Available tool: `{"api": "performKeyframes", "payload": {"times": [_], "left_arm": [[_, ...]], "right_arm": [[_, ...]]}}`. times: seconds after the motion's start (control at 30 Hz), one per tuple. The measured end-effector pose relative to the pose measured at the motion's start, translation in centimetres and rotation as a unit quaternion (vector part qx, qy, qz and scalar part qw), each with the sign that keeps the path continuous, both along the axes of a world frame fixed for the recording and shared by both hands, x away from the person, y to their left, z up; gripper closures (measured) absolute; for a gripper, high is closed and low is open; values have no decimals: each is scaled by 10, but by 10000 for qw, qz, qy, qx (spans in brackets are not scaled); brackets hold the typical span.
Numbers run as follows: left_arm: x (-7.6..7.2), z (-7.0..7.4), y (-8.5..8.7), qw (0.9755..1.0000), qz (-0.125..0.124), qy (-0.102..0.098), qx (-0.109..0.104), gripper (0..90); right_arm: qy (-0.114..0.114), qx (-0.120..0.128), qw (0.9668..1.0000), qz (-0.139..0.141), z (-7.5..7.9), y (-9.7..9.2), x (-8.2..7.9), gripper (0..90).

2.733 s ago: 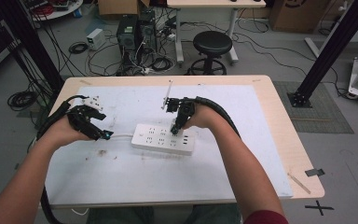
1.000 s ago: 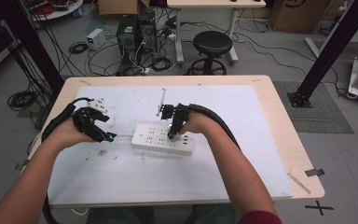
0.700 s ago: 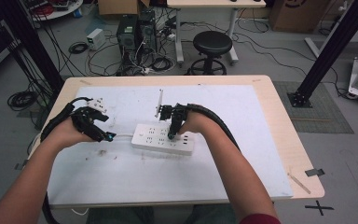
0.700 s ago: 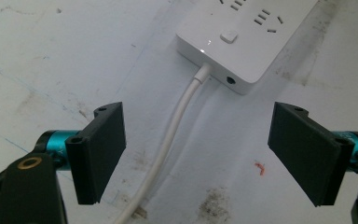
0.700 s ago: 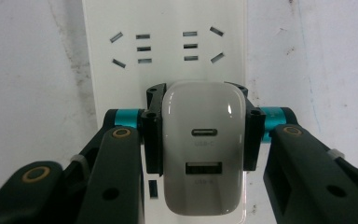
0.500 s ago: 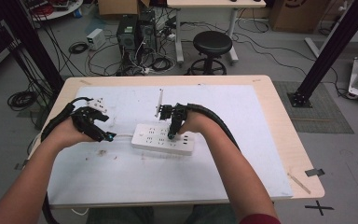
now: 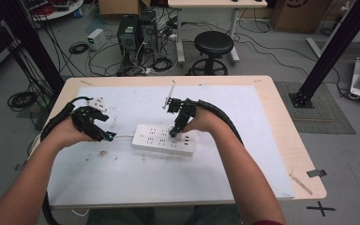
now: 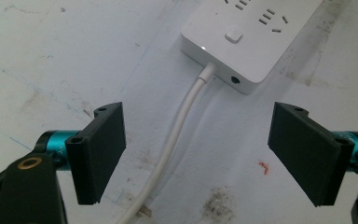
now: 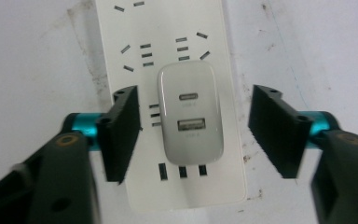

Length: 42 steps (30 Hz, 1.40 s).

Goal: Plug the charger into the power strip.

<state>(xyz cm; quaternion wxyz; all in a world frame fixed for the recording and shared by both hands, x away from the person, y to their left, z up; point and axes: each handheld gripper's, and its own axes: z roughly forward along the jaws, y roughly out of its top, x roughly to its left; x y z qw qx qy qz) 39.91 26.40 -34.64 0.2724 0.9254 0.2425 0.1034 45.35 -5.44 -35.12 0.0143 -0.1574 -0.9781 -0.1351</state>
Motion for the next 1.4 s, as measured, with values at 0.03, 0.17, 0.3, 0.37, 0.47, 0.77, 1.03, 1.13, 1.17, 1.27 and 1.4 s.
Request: {"api": "performKeyframes", "payload": {"times": [0.03, 0.17, 0.3, 0.37, 0.47, 0.77, 1.03, 1.13, 1.17, 1.27, 1.4], "left_arm": [[0, 0, 0, 10000, 0, 0, 0, 190], [1, 5, -2, 10000, 2, -16, 12, 190], [0, 7, -2, 10000, 1, -26, -12, 190], [0, 8, -1, 10000, 2, -54, -12, 190], [-1, 10, 0, 10000, -5, -72, -56, 190], [-1, 16, -1, 9992, -240, -228, -235, 190], [-2, 20, 0, 9973, -388, -365, -497, 189], [-3, 21, -1, 9964, -435, -418, -602, 190], [-4, 21, -1, 9962, -423, -413, -633, 190], [-4, 22, 0, 9958, -448, -463, -644, 190], [-4, 23, 1, 9949, -399, -558, -742, 190]], "right_arm": [[3, 27, 10000, -9, 1, -2, 0, 333], [-85, 271, 9996, -72, 9, -12, -3, 310], [-144, 597, 9980, -119, 20, -25, -8, 295], [-135, 846, 9962, -182, 25, -33, -10, 264], [-234, 1024, 9941, -281, 28, -46, -13, 232], [-327, 1675, 9837, -566, 32, -80, -27, 204], [-533, 2236, 9691, -899, 41, -115, -42, 204], [-576, 2266, 9678, -932, 42, -118, -43, 203], [-609, 2390, 9637, -1020, 41, -127, -46, 204], [-623, 2427, 9623, -1057, 39, -133, -48, 204], [-669, 2491, 9596, -1124, 35, -138, -49, 202]]}}
